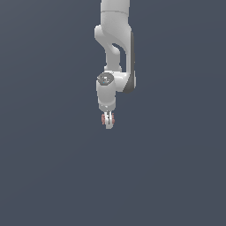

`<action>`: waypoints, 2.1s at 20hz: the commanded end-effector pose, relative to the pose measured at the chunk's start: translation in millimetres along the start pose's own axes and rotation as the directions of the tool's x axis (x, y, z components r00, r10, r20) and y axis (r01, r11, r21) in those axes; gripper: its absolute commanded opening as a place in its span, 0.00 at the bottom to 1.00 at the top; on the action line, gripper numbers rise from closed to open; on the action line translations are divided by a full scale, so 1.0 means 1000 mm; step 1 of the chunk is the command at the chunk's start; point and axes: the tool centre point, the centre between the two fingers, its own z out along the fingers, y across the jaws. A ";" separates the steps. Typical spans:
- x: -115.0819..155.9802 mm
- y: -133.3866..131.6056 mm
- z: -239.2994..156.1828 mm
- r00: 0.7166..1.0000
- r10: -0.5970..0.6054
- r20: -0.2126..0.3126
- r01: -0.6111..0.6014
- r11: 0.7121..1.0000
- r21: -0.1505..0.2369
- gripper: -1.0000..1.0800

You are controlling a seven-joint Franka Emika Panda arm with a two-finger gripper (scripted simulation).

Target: Pick up the object and move it to a goal position.

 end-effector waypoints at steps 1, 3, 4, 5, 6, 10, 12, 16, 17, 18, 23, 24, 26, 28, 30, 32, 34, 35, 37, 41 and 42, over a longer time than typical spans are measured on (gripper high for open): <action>0.000 0.001 0.001 1.000 0.000 0.000 0.000 1.000 -0.002 0.00; 0.000 0.001 0.001 1.000 0.000 0.000 0.000 1.000 -0.002 0.00; 0.000 0.001 0.001 1.000 0.000 0.000 0.000 1.000 -0.002 0.00; 0.000 0.001 0.001 1.000 0.000 0.000 0.000 1.000 -0.002 0.00; 0.000 0.001 0.001 1.000 0.000 0.000 0.000 1.000 -0.002 0.00; 0.000 0.000 -0.001 1.000 0.000 0.000 0.000 1.000 0.001 0.00; 0.001 0.000 -0.004 1.000 0.000 0.000 0.000 1.000 0.001 0.00; 0.003 0.003 -0.014 1.000 0.000 0.001 0.000 1.000 0.001 0.00; 0.004 0.003 -0.018 1.000 0.000 0.001 0.000 1.000 0.001 0.00; 0.005 0.004 -0.023 1.000 0.000 0.001 0.000 1.000 0.001 0.00; 0.013 0.010 -0.051 1.000 0.001 0.002 -0.001 1.000 0.000 0.00; 0.015 0.011 -0.058 1.000 0.001 0.002 -0.001 1.000 0.000 0.00; 0.019 0.014 -0.074 1.000 0.001 0.002 -0.001 1.000 0.000 0.00; 0.024 0.018 -0.092 1.000 0.001 0.002 -0.001 1.000 0.000 0.00; 0.029 0.021 -0.111 1.000 0.002 0.001 -0.002 1.000 -0.001 0.00; 0.034 0.025 -0.130 1.000 0.002 0.000 -0.002 1.000 -0.001 0.00; 0.040 0.028 -0.150 1.000 0.002 0.000 -0.002 1.000 -0.001 0.00; 0.042 0.030 -0.160 1.000 0.003 -0.001 -0.003 1.000 -0.002 0.00; 0.047 0.033 -0.178 1.000 0.003 -0.001 -0.003 1.000 -0.002 0.00; 0.055 0.038 -0.210 1.000 0.003 -0.002 -0.003 1.000 -0.002 0.00; 0.057 0.039 -0.217 1.000 0.003 -0.002 -0.003 1.000 -0.002 0.00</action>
